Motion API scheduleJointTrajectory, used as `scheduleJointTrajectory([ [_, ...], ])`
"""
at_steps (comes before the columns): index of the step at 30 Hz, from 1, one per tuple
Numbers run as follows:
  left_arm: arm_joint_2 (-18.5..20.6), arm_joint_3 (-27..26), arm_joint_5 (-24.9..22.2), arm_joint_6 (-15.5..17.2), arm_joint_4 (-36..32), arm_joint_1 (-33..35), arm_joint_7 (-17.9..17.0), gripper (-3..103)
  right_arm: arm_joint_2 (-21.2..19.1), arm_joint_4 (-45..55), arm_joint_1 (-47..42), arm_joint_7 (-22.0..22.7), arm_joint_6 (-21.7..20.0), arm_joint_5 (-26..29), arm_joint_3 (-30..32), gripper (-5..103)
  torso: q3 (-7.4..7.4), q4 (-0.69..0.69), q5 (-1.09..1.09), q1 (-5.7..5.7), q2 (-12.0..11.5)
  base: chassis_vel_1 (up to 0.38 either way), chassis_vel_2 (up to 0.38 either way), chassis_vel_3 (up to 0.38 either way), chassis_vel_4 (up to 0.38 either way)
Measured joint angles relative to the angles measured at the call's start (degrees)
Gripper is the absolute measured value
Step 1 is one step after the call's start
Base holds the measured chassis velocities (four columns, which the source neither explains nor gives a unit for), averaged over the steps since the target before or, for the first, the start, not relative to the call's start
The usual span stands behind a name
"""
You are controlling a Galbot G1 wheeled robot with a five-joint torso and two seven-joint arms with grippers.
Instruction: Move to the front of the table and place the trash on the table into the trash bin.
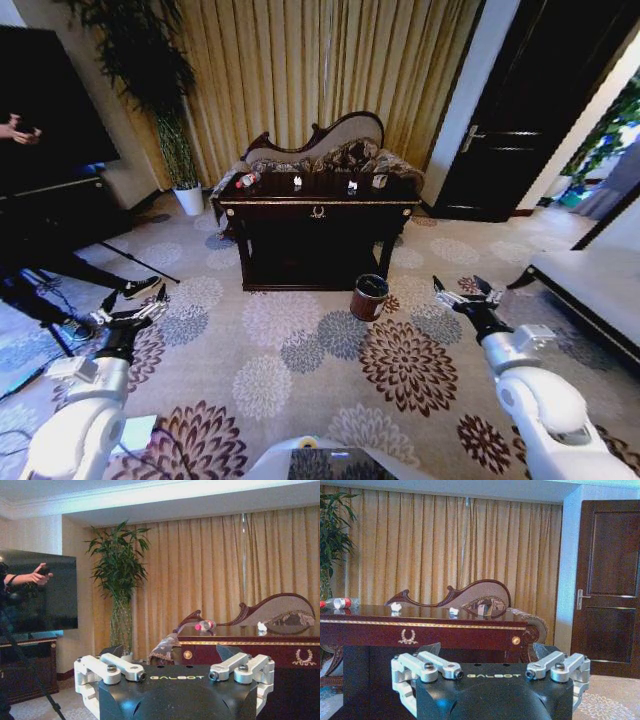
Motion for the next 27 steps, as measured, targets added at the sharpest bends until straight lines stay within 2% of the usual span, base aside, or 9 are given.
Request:
scheduleJointTrajectory([
  [15,-0.1,0.0,0.1,0.0,-0.8,0.0,-0.1,100,0.0,0.1,0.6,-0.1,0.2,0.0,-0.5,100,0.0,0.0,0.0,0.01,0.0,-0.123,0.118,0.115,-0.11],
  [23,-0.1,-0.1,0.1,0.1,-0.9,0.1,-0.2,100,0.2,0.4,0.6,-0.1,0.2,0.1,-0.5,100,0.0,0.0,-0.02,0.0,0.0,-0.177,0.182,0.148,-0.172],
  [25,-0.1,-0.1,0.1,0.1,-0.9,0.2,-0.2,100,0.3,0.5,0.6,-0.1,0.2,0.1,-0.6,100,0.01,0.03,-0.01,0.02,0.0,-0.177,0.22,0.212,-0.191],
  [27,-0.1,-0.1,0.1,0.1,-1.0,0.2,-0.2,100,0.4,0.6,0.7,-0.1,0.3,0.1,-0.7,100,0.01,0.0,0.01,0.02,0.0,-0.184,0.168,0.202,-0.168],
])
